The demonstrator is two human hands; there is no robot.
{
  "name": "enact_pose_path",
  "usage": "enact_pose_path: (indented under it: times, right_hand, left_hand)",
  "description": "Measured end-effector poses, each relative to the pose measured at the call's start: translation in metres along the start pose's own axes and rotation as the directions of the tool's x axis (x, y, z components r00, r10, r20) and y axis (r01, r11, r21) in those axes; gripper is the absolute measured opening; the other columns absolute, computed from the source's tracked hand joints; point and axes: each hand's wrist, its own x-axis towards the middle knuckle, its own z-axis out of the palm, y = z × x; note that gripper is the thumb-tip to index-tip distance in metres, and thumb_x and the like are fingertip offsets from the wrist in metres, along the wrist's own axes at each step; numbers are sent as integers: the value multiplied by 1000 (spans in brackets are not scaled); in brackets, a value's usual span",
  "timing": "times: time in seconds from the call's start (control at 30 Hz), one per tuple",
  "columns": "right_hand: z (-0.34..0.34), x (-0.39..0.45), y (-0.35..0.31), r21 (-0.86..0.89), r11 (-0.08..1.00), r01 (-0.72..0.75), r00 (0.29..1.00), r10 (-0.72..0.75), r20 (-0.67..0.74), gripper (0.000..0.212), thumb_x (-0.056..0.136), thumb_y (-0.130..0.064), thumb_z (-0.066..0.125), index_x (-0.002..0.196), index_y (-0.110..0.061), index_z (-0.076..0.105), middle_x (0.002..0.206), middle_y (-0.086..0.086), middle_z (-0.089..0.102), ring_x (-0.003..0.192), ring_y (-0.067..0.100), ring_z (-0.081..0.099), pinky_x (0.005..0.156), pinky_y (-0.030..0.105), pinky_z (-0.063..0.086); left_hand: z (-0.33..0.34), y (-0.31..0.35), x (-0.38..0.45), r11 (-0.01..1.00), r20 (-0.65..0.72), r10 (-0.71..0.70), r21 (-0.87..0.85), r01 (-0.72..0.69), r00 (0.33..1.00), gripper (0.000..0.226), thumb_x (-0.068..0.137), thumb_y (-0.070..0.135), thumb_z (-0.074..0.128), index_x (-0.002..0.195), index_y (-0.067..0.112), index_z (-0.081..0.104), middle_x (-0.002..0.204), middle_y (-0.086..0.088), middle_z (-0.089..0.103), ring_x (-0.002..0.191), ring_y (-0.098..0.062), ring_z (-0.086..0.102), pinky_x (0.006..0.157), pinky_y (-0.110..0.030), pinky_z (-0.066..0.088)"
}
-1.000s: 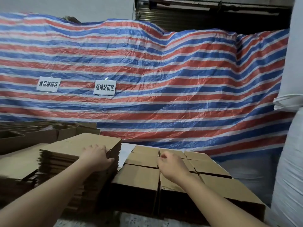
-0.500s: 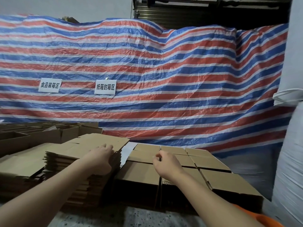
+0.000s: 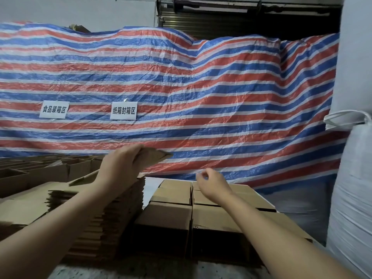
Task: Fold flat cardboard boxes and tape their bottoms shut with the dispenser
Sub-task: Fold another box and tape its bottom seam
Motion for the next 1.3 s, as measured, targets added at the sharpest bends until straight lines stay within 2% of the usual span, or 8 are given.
enact_pose_path:
  times: [0.2, 0.4, 0.5, 0.63, 0.73, 0.87, 1.13, 1.3]
  right_hand:
    - [-50, 15, -4, 363, 932, -18, 979, 91, -183, 60, 103, -58, 32, 137, -11, 48, 124, 1, 56, 111, 21, 53, 97, 43, 46]
    - [-93, 18, -4, 632, 775, -26, 971, 170, -169, 77, 98, -72, 15, 130, -19, 58, 120, -1, 64, 106, 15, 59, 88, 35, 42]
    - [-109, 11, -2, 673, 740, 2, 955, 200, -222, 66, 97, -73, 26, 113, -24, 67, 102, -5, 73, 91, 11, 66, 66, 25, 48]
    - [-131, -7, 2, 693, 721, 22, 936, 229, -268, 48, 95, -66, 48, 95, -24, 69, 73, -9, 75, 64, 5, 72, 41, 16, 49]
    - [-142, -25, 10, 637, 771, 29, 928, 216, -304, 51, 93, -67, 52, 95, -19, 69, 87, 1, 77, 77, 17, 75, 65, 33, 62]
    - [-135, -56, 28, 642, 766, -38, 905, 299, -303, 60, 94, -67, 50, 104, -10, 67, 105, 18, 72, 98, 32, 70, 98, 53, 54]
    - [-77, -122, 83, 694, 700, -169, 865, 443, -236, 54, 93, -59, 57, 89, -7, 68, 75, 8, 75, 64, 17, 72, 55, 26, 50]
    - [-64, -135, 92, 716, 642, -275, 867, 488, -104, 54, 95, -51, 60, 98, 2, 68, 88, 23, 72, 84, 38, 73, 70, 41, 58]
  left_hand:
    - [-20, 43, 37, 914, -91, -199, -376, 151, 976, 9, 98, 21, 58, 95, 22, 67, 81, 13, 65, 73, -3, 58, 64, -26, 47]
    - [-23, 75, 50, 730, -15, -384, -617, 293, 923, 33, 99, 34, 57, 92, 2, 63, 87, -24, 64, 70, -21, 55, 64, -42, 49]
    - [-17, 85, 50, 609, 57, -445, -712, 349, 894, 36, 99, 34, 58, 95, -1, 61, 87, -26, 63, 73, -23, 55, 68, -48, 53]
    - [-7, 90, 51, 454, 123, -547, -787, 418, 828, 19, 95, 37, 63, 88, 20, 63, 85, -1, 65, 77, -14, 62, 66, -31, 52]
    - [3, 92, 43, 306, 273, -577, -801, 514, 770, 16, 92, 41, 66, 92, 24, 64, 91, 1, 69, 83, -13, 66, 64, -28, 51]
    - [17, 98, 22, 211, 447, -526, -756, 620, 724, 21, 90, 43, 68, 99, 24, 69, 91, 2, 74, 86, -15, 70, 65, -28, 52]
    - [49, 107, -56, 19, 673, -558, -576, 817, 486, 38, 80, 60, 69, 91, 24, 67, 86, 0, 74, 90, -18, 67, 74, -36, 52]
    - [57, 100, -84, 4, 666, -621, -525, 851, 413, 30, 86, 47, 69, 77, 18, 70, 86, -10, 71, 83, -25, 66, 78, -39, 51]
